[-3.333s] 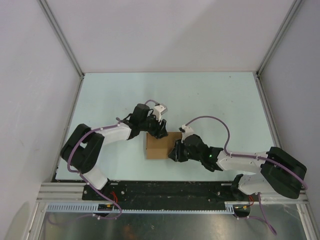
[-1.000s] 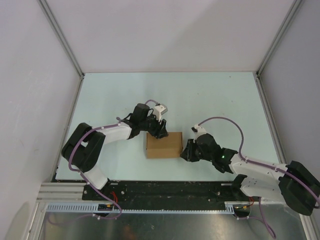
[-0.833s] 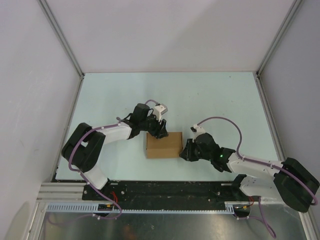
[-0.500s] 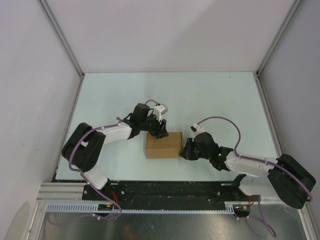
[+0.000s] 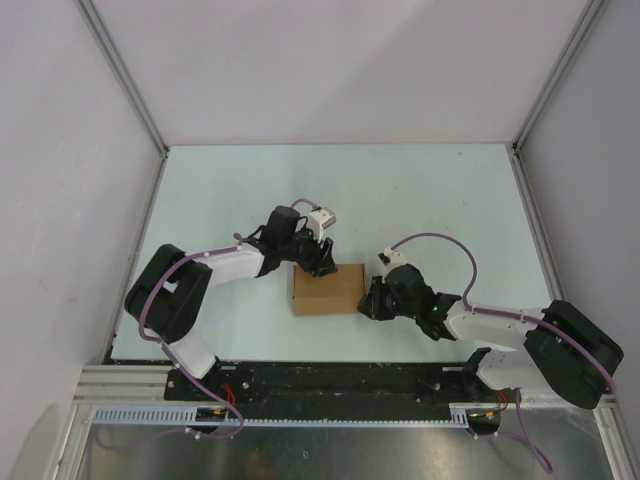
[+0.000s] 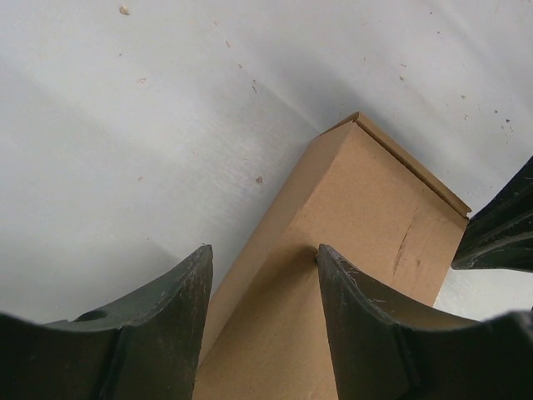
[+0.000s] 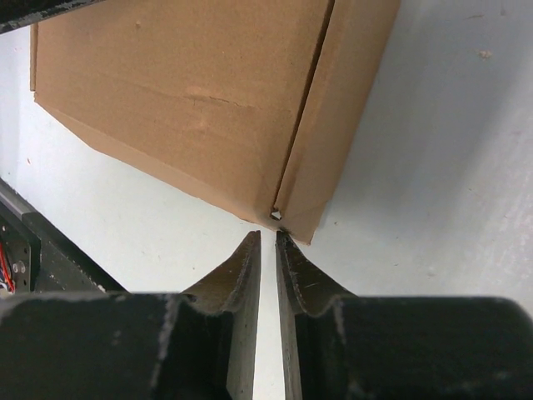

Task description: Fold the paper box

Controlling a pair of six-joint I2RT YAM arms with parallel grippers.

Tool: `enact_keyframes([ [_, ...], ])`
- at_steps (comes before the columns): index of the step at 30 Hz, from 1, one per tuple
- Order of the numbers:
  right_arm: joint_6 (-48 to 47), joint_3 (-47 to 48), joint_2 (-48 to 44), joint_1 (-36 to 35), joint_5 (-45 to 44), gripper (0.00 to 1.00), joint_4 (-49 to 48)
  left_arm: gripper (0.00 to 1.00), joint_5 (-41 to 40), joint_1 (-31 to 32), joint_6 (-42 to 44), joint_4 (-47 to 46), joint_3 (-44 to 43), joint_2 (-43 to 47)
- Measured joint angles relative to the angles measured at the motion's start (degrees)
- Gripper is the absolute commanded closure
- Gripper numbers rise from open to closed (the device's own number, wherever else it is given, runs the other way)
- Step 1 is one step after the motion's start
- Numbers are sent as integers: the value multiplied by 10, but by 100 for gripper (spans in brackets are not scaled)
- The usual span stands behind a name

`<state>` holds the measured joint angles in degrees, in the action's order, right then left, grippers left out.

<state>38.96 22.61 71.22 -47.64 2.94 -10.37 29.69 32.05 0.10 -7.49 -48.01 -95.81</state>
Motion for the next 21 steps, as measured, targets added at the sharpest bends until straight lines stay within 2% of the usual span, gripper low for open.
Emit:
enact_keyframes([
  [21,-38,-1,46,4,-33,83,-53,42,3,-1,1,-1,-3,-3],
])
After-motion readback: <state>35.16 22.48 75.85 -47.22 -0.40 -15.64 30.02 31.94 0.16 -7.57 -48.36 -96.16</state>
